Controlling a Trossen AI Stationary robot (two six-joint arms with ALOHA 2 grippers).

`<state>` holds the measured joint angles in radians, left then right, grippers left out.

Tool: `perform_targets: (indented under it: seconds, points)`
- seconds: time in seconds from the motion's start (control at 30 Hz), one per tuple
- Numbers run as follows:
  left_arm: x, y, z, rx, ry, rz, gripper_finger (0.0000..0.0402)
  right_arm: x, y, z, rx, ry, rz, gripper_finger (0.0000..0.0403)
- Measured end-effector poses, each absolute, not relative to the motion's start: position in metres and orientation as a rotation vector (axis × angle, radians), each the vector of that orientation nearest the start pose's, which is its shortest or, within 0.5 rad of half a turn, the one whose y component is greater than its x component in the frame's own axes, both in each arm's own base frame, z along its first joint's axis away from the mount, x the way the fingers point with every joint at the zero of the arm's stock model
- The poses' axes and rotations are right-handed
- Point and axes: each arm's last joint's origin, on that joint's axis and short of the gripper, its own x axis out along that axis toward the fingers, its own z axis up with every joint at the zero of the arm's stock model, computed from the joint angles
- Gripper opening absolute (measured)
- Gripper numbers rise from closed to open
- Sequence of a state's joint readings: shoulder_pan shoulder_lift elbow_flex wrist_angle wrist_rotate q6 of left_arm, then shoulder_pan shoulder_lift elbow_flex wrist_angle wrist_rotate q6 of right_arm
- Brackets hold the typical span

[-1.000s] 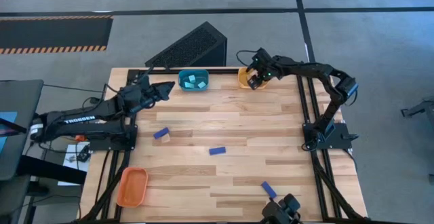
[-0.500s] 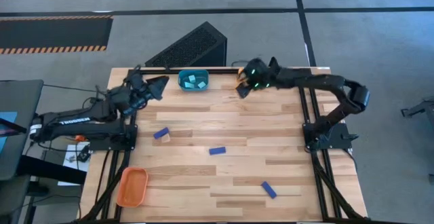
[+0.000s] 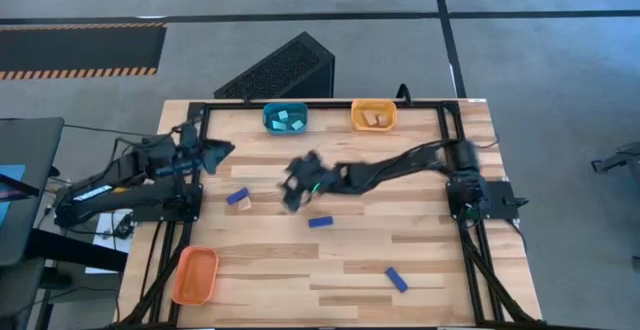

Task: Sort & place blocks by color
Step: Put the brown block into the yellow bin

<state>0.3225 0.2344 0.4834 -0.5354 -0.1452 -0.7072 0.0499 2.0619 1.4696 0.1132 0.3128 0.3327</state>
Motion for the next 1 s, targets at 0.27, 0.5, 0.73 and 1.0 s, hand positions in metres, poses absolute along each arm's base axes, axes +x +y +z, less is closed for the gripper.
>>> perform_targets:
  seconds: [0.27, 0.5, 0.73, 1.0]
  points:
    - [0.071, 0.032, 0.233, -0.567, 0.256, 0.683, 0.0148, 0.541, 0.038, 0.203, 0.179, 0.43, -0.368, 0.0269]
    - [0.08, 0.034, 0.258, -0.37, 0.025, 0.581, 0.0148, 0.546, 0.031, 0.211, 0.243, 0.717, -0.334, 0.0262]
    - [0.082, 0.033, 0.266, -0.321, -0.027, 0.507, 0.0148, 0.547, 0.036, 0.212, 0.297, 0.744, -0.205, 0.0248]
    - [0.082, 0.031, 0.262, -0.406, 0.002, 0.465, 0.0148, 0.554, 0.038, 0.215, 0.242, 0.67, -0.104, 0.0236]
